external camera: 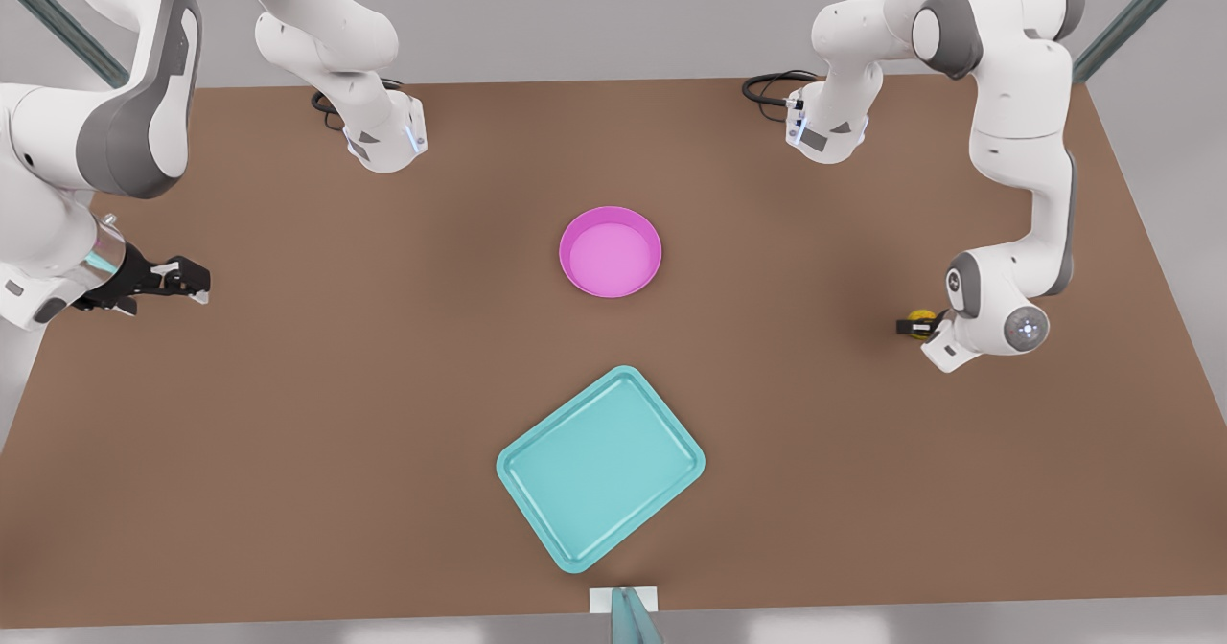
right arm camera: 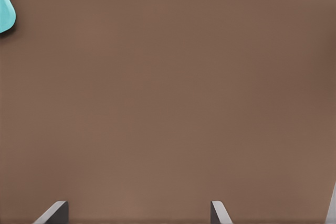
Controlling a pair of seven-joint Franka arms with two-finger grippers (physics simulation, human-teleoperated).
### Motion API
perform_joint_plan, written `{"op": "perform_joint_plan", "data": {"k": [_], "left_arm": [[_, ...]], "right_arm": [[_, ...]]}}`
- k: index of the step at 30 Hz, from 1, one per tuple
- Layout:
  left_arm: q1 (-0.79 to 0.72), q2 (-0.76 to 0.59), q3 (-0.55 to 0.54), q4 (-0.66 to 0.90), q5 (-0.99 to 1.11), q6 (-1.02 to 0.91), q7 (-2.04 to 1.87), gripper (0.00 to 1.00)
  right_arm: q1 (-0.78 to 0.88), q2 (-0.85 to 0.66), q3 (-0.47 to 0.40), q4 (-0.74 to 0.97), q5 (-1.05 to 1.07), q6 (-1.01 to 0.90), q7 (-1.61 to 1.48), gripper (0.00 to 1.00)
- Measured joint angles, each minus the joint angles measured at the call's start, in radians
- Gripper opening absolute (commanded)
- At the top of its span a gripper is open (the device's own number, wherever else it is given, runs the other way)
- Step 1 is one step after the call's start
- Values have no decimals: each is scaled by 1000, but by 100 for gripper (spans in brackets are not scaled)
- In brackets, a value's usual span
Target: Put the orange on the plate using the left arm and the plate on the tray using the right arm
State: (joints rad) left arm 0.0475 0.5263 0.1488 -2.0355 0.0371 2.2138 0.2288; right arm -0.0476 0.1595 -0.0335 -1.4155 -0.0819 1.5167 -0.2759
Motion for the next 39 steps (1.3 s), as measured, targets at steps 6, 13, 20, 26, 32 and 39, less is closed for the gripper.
{"op": "perform_joint_plan", "data": {"k": [6,13,20,26,32,39], "left_arm": [[1,6,0,-5,1,6,10,84],[1,10,0,-5,1,12,18,76],[-1,-3,-1,-4,9,11,13,62],[-113,-115,-196,24,-8,-73,-41,64],[-440,-68,-500,247,-21,-189,-242,65],[-697,72,-506,407,-26,-283,-511,66]], "right_arm": [[0,1,0,1,0,1,-2,100],[1,2,0,0,3,2,-4,100],[1,3,0,-1,3,4,-5,100],[0,3,0,0,2,4,-6,100],[0,4,0,-1,2,4,-6,100],[1,11,0,-1,3,5,-7,100]]}}
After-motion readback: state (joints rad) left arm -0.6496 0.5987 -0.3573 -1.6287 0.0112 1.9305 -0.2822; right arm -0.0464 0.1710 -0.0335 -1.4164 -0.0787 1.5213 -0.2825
